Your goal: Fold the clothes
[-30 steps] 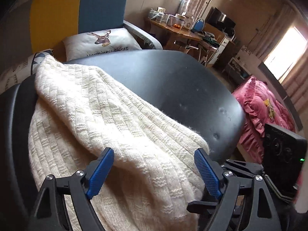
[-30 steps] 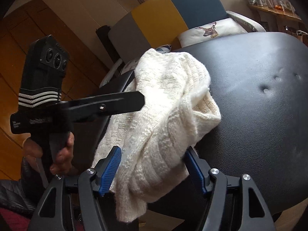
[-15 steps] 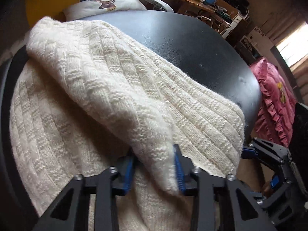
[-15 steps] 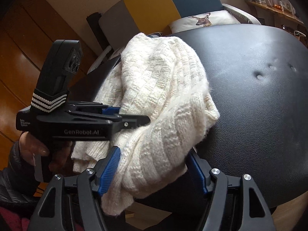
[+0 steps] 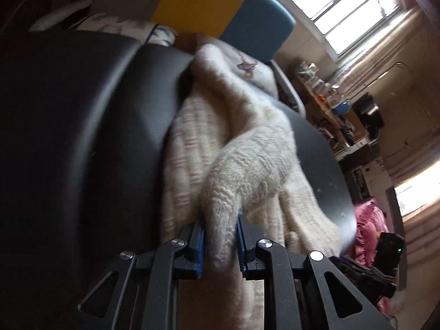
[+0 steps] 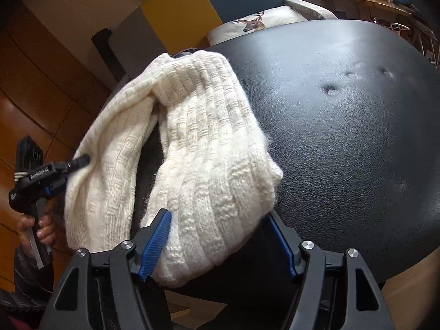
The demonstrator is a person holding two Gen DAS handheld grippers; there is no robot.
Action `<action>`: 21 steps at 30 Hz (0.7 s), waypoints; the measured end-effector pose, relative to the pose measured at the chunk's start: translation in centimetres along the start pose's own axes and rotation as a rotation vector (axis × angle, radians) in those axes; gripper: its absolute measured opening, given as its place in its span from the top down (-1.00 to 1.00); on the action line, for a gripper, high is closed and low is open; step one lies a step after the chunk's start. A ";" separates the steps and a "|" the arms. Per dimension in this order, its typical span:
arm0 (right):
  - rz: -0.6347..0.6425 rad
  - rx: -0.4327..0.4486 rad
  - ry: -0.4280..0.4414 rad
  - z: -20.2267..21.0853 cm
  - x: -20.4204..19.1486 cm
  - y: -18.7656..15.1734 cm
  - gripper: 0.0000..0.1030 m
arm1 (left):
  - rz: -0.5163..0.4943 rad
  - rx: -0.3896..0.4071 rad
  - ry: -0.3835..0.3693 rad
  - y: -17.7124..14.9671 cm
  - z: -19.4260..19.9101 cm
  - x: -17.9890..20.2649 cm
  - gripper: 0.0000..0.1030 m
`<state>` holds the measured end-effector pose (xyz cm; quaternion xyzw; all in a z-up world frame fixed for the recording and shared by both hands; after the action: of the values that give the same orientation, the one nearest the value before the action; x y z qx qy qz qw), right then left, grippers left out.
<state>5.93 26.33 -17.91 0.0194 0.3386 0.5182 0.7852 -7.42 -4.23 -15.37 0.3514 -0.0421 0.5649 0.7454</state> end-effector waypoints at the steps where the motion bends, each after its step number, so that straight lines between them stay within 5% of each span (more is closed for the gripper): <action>1: -0.010 -0.002 0.002 -0.1 0.1 0.2 -0.38 | 0.013 -0.002 0.007 -0.5 0.2 -0.4 0.55; 6: -0.136 -0.041 0.103 -0.1 1.0 0.4 -0.38 | -0.012 0.052 0.066 -0.3 2.5 0.8 0.15; 8: -0.206 -0.040 0.176 0.5 1.5 0.5 -0.38 | -0.061 0.087 0.054 0.3 3.7 2.6 0.14; 10: -0.269 -0.034 0.259 1.4 1.8 0.6 -0.38 | -0.121 0.115 0.020 1.0 4.6 4.8 -0.19; 12: -0.174 -0.018 0.222 2.0 0.7 0.2 -0.39 | -0.199 0.096 -0.042 1.1 4.2 8.1 -0.38; 18: 0.208 0.014 0.179 2.1 -5.9 -2.7 -0.42 | -0.431 -0.059 -0.236 0.7 -0.1 18.9 -0.36; 21: 0.304 0.020 0.182 1.8 -7.8 -3.8 -0.42 | -0.527 -0.162 -0.254 0.3 -2.7 22.7 -0.36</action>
<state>8.13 18.66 -13.99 0.0314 0.4066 0.6272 0.6635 -0.43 15.85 -6.82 0.3576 -0.0871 0.2985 0.8806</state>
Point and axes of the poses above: each gripper's, at about its wrist camera, not at the fingertips, and z roughly against the way its jaws point, x to its right, y to its top, the point moved 7 cm from there along -z, roughly the way its jaws point, and after that the axes turned 8 degrees about -z, right-handed, at the moved point
